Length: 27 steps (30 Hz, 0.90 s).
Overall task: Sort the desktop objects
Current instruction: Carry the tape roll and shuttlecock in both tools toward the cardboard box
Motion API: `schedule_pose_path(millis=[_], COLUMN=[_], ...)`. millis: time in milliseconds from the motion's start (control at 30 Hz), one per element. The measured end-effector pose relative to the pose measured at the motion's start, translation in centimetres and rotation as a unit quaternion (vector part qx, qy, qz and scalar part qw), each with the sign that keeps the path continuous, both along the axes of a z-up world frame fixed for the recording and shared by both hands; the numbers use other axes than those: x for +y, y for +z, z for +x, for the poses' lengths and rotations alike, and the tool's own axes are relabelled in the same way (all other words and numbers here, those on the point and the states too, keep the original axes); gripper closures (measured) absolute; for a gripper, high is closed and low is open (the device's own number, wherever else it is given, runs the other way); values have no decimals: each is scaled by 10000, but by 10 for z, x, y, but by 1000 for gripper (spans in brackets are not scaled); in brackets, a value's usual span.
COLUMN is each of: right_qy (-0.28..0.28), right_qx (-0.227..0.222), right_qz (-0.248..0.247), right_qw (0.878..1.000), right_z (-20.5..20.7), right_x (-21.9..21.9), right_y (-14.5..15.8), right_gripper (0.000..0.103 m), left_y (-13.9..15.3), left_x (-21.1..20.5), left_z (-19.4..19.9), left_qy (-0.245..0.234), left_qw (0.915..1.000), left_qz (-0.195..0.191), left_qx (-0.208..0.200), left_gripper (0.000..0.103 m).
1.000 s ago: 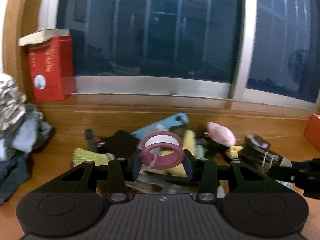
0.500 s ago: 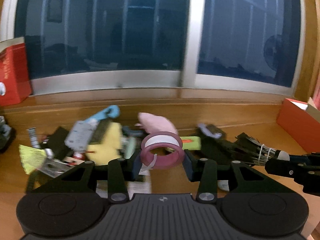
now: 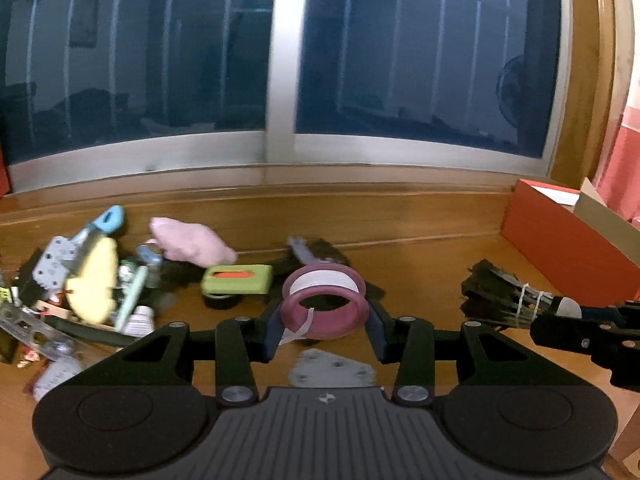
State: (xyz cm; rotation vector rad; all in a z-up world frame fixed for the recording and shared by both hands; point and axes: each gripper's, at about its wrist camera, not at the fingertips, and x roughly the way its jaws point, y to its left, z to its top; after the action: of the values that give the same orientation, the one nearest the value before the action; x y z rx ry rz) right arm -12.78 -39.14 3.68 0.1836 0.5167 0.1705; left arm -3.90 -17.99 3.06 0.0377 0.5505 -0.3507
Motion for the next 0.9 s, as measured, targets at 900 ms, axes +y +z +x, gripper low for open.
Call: schedule_pose_path(millis=[900], right_qy=[-1771], right_qx=[-134], right_qz=[38], right_qw=[9841], right_z=[-20], right_x=[-56], right_y=[9], right_gripper=[75], left_y=[10], left_x=[-131], left_z=[42], left_qy=[-2320], left_qw=[9722], left_qz=[255], left_qx=[-205], left_gripper=[59])
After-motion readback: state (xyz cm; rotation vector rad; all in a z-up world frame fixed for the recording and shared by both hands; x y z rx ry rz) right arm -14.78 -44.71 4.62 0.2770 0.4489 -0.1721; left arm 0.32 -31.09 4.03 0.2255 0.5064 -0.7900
